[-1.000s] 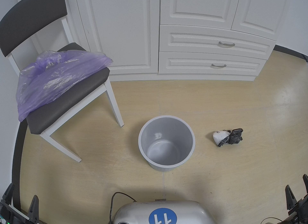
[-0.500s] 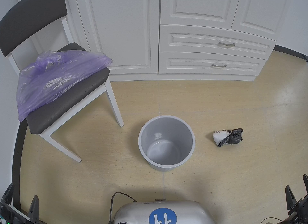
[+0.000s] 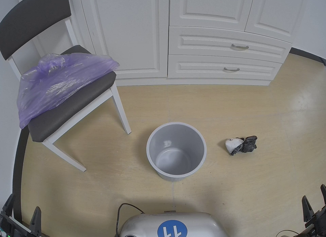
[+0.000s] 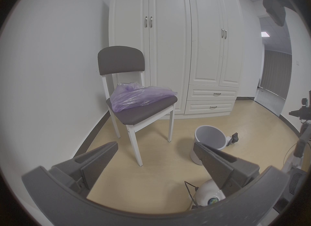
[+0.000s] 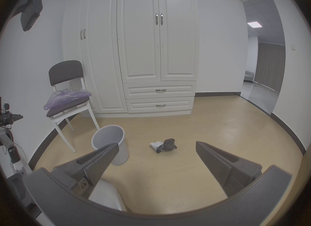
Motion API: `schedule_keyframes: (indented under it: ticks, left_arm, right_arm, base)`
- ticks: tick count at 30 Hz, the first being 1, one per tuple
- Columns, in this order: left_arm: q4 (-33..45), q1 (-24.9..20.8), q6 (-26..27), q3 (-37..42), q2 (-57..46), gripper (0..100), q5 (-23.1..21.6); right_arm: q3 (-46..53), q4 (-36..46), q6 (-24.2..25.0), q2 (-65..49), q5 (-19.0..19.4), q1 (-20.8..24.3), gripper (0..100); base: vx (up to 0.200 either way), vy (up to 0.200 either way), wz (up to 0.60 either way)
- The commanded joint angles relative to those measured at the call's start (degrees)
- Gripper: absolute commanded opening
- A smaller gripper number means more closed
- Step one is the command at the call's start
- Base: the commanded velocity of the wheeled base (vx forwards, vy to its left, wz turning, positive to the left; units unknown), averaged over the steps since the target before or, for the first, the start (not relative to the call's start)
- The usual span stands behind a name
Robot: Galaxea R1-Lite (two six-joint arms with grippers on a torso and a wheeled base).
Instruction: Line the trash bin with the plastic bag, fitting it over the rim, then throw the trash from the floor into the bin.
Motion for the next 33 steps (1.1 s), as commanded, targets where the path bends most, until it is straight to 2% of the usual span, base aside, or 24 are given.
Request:
schedule_keyframes:
  ticks: [1,33]
  left_arm:
    - [0.0,0.0,0.1,0.8,-0.9,100,0.0]
    - [0.0,0.0,0.0,0.8,-0.9,100,0.1]
  right_arm:
    - [1.0,0.0,0.0,-0.9,0.0,-0.1,100]
    - [1.0,-0.1,-0.1,-0.9,0.1,-0.1,100]
  base:
    - [0.000,0.000,0.00]
    - [0.000,0.000,0.00]
